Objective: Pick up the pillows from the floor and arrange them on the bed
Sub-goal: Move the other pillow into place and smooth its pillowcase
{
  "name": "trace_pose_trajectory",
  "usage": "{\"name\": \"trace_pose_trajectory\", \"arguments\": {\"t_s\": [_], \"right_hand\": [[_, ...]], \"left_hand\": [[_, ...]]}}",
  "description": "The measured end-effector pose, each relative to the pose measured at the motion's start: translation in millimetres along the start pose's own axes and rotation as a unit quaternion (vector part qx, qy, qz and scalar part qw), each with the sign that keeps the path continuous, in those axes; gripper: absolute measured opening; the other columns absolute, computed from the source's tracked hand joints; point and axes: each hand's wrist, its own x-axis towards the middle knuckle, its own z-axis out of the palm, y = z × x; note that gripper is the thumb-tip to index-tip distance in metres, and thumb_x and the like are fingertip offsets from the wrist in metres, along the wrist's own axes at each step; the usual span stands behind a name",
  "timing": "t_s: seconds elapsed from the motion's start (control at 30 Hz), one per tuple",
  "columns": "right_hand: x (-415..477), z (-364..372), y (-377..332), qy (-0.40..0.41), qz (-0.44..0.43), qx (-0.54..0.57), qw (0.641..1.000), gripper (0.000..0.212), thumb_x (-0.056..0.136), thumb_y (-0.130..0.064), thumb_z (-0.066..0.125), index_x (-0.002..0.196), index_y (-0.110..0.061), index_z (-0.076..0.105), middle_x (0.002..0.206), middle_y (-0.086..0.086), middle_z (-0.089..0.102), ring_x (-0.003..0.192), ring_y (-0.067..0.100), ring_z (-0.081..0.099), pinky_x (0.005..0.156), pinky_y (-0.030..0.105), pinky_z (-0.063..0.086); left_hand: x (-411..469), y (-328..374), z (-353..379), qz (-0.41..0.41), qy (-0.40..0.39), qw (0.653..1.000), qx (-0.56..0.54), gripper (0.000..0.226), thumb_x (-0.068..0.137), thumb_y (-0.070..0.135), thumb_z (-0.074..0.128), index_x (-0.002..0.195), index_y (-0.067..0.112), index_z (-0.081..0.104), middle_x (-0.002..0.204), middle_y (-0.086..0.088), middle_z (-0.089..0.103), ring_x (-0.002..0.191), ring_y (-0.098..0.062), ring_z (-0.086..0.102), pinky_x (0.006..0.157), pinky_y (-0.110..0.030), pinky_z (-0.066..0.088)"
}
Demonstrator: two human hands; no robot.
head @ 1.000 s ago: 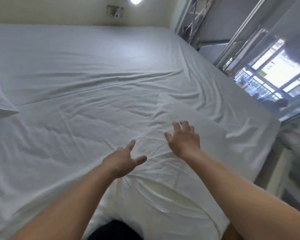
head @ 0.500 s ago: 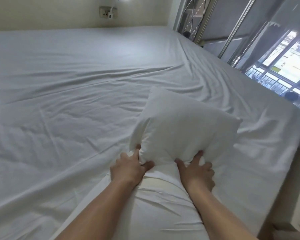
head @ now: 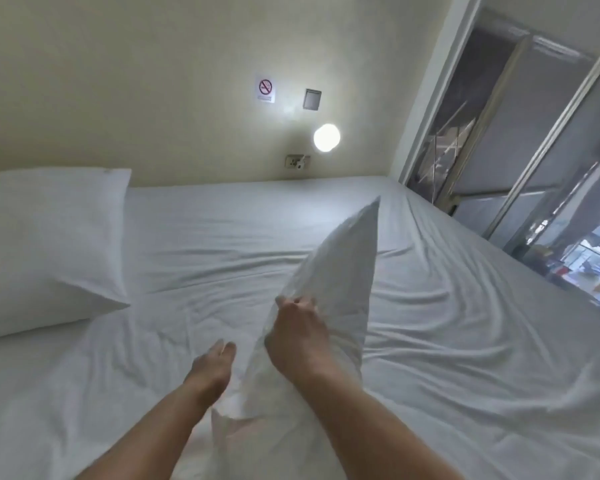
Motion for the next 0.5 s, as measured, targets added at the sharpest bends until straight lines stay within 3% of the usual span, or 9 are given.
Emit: {"name": "trace_pose_trajectory", "arguments": {"t_s": [0.1, 0.17, 0.23, 0.33, 0.4, 0.5], "right_hand": [[-2.8, 14.9, -78.4, -0.145, -0.073, 0.171, 0.972, 0.049, 0.084, -0.027, 0.056, 0.133, -0.025, 0.049, 0.131, 0.003, 0.051, 0.115, 0.025, 0.054, 0.081, 0.03, 0.048], [-8.3, 9.7, -93.0, -0.123, -0.135, 0.229, 0.956, 0.049, 0.087, -0.033, 0.057, 0.135, -0.032, 0.047, 0.139, -0.007, 0.045, 0.121, 0.017, 0.05, 0.093, 0.025, 0.04], [-7.5, 1.2, -75.2, -0.046, -0.168, 0.192, 0.966, 0.046, 0.088, -0.04, 0.055, 0.133, -0.032, 0.05, 0.14, -0.01, 0.045, 0.124, 0.014, 0.046, 0.101, 0.028, 0.034], [-6.0, 5.9, -17.6, -0.069, -0.047, 0.16, 0.984, 0.046, 0.091, -0.043, 0.054, 0.134, -0.027, 0.05, 0.142, -0.001, 0.046, 0.128, 0.02, 0.045, 0.107, 0.037, 0.035], [-17.0, 29.3, 22.0, -0.129, 0.057, 0.133, 0.981, 0.051, 0.092, -0.041, 0.054, 0.136, -0.018, 0.048, 0.143, 0.009, 0.047, 0.129, 0.025, 0.044, 0.107, 0.037, 0.034], [-45.6, 81.9, 53.9, -0.21, 0.134, 0.159, 0.955, 0.058, 0.091, -0.042, 0.055, 0.139, -0.012, 0.043, 0.143, 0.013, 0.046, 0.13, 0.026, 0.044, 0.108, 0.038, 0.034]], "left_hand": [[-5.9, 22.1, -94.8, -0.047, 0.021, 0.986, -0.16, 0.061, 0.092, 0.062, 0.03, 0.135, 0.022, 0.045, 0.133, -0.005, 0.054, 0.118, -0.03, 0.051, 0.094, -0.044, 0.035], [-10.6, 33.1, -138.4, -0.052, -0.034, 0.986, -0.156, 0.06, 0.088, 0.07, 0.03, 0.123, 0.027, 0.055, 0.114, -0.003, 0.066, 0.097, -0.026, 0.063, 0.081, -0.039, 0.045], [-9.0, 39.0, -156.7, -0.021, -0.078, 0.989, -0.125, 0.061, 0.087, 0.066, 0.041, 0.119, 0.019, 0.062, 0.108, -0.007, 0.07, 0.088, -0.024, 0.068, 0.074, -0.034, 0.053], [5.2, 28.1, -169.0, 0.027, -0.016, 0.997, 0.072, 0.072, 0.078, 0.053, 0.068, 0.136, 0.016, 0.047, 0.137, -0.007, 0.054, 0.12, -0.024, 0.053, 0.105, -0.038, 0.038], [9.0, 7.4, -174.3, 0.009, 0.017, 0.983, 0.185, 0.095, 0.068, 0.057, 0.074, 0.144, 0.018, 0.032, 0.152, -0.007, 0.034, 0.136, -0.024, 0.034, 0.113, -0.039, 0.026], [9.2, -33.3, -163.1, -0.063, -0.004, 0.966, 0.252, 0.12, 0.058, 0.074, 0.067, 0.149, 0.02, 0.012, 0.158, -0.012, 0.017, 0.143, -0.03, 0.019, 0.116, -0.047, 0.019]]}}
